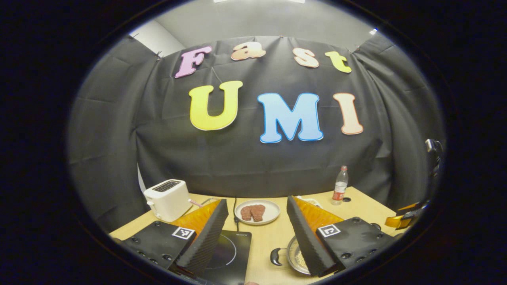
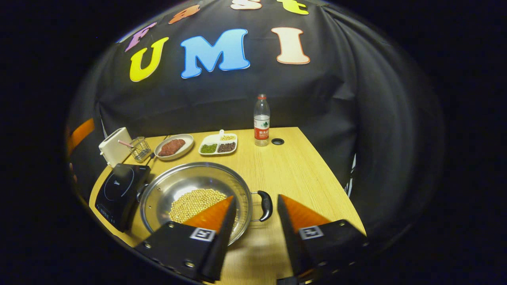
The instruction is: First push the handle of the pot to place it horizontally, then grasp the pot with both hands and set it on the induction cooktop.
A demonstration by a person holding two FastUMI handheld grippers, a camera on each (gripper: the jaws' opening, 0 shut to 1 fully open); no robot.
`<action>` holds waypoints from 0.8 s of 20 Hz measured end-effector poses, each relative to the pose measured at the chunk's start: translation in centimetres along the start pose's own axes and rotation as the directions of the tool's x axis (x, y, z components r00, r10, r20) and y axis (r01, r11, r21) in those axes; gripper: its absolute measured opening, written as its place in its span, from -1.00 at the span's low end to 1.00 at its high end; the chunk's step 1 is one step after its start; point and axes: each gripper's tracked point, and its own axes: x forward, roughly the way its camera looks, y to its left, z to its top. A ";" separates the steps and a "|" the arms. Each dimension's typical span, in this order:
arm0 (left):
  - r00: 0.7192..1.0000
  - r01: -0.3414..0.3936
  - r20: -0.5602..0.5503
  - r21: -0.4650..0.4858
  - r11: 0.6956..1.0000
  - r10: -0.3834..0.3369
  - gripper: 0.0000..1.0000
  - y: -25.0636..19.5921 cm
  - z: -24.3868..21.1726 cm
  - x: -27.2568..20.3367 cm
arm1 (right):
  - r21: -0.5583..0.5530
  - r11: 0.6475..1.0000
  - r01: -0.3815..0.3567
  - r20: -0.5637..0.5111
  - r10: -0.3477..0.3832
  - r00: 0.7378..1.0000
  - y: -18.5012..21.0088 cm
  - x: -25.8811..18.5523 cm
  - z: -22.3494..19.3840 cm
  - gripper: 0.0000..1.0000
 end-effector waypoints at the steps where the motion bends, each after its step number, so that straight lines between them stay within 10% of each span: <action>1: 1.000 0.010 -0.006 -0.001 1.000 -0.010 0.94 -0.3 -0.4 0.3 | -0.008 1.000 0.015 0.013 -0.015 1.000 -0.3 0.0 0.3 0.56; 2: 1.000 0.019 -0.013 -0.004 1.000 -0.019 0.86 -0.7 -1.1 0.6 | -0.014 1.000 0.019 0.022 -0.019 1.000 -0.4 0.2 0.5 0.99; 16: 0.956 0.099 -0.278 -0.013 0.995 -0.099 0.94 -4.8 -13.6 5.0 | -0.035 0.999 0.000 -0.029 -0.001 1.000 -0.6 5.1 0.1 0.96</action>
